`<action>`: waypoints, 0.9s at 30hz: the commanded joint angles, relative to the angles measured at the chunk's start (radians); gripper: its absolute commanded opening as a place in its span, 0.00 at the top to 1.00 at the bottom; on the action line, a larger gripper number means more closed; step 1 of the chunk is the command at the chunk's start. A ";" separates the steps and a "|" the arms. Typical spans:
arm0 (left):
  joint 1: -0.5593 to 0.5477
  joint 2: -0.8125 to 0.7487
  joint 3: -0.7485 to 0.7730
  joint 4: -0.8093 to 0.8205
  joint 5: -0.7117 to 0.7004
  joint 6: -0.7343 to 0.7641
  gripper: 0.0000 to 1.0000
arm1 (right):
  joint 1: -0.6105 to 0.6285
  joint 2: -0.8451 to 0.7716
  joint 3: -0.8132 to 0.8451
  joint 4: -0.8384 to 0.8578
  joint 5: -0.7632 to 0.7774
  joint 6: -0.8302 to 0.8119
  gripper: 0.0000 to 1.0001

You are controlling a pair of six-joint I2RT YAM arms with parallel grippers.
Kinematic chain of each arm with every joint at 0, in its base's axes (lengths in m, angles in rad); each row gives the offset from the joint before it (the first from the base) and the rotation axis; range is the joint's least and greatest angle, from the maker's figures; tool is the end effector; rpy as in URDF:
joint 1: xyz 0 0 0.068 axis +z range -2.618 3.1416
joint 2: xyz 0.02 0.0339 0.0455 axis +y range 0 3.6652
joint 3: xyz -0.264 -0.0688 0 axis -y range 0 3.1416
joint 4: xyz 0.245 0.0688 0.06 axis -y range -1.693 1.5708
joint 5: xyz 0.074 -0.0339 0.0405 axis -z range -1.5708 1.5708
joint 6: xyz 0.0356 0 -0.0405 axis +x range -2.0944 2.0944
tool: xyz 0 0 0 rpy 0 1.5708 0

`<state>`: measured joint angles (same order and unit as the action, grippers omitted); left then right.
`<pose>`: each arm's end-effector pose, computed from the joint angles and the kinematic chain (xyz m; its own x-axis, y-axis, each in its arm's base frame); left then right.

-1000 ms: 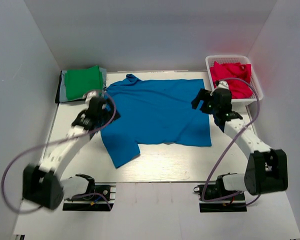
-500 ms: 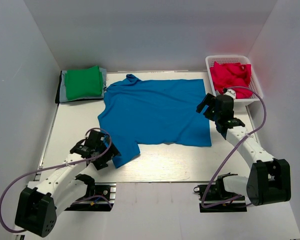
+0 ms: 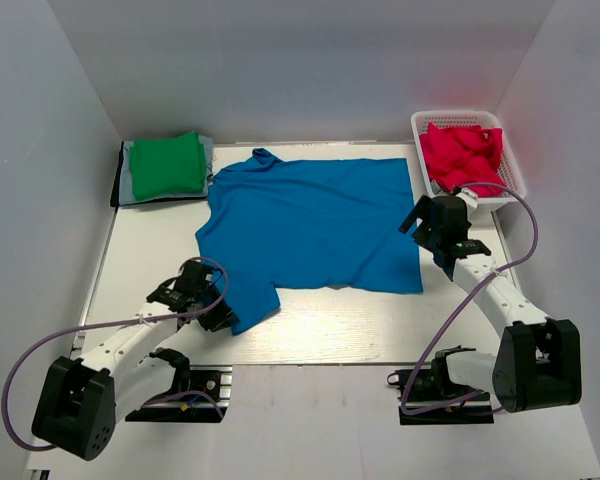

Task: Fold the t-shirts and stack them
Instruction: Grap the side of the flattened tshirt closest away from the robot with both arms

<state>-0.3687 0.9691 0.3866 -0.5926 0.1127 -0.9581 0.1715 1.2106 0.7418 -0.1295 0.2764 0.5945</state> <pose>0.1388 -0.0579 0.1455 -0.8210 -0.5543 -0.1368 -0.4750 0.7961 -0.3750 0.2599 0.0352 0.2424 -0.4273 0.4729 -0.7706 0.3589 0.8710 0.3355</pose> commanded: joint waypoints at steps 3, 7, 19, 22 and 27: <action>-0.006 0.049 -0.003 -0.038 -0.016 0.054 1.00 | -0.006 -0.028 -0.004 -0.090 0.043 0.047 0.10; -0.006 -0.004 0.026 -0.076 -0.009 0.064 1.00 | -0.007 -0.046 -0.015 -0.191 -0.005 0.079 0.10; -0.006 -0.076 0.060 -0.171 0.010 0.045 1.00 | -0.007 -0.167 -0.197 -0.357 -0.051 0.117 0.10; -0.006 -0.076 0.081 -0.197 0.001 0.045 1.00 | -0.007 -0.155 -0.205 -0.340 -0.040 0.126 0.14; -0.006 -0.067 0.100 -0.207 0.001 0.045 1.00 | -0.007 -0.083 -0.213 -0.289 -0.026 0.154 0.28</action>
<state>-0.3698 0.9081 0.4431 -0.7662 0.1200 -0.9142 0.1692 1.0943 0.5327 -0.4622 0.2348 0.7139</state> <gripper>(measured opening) 0.026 0.741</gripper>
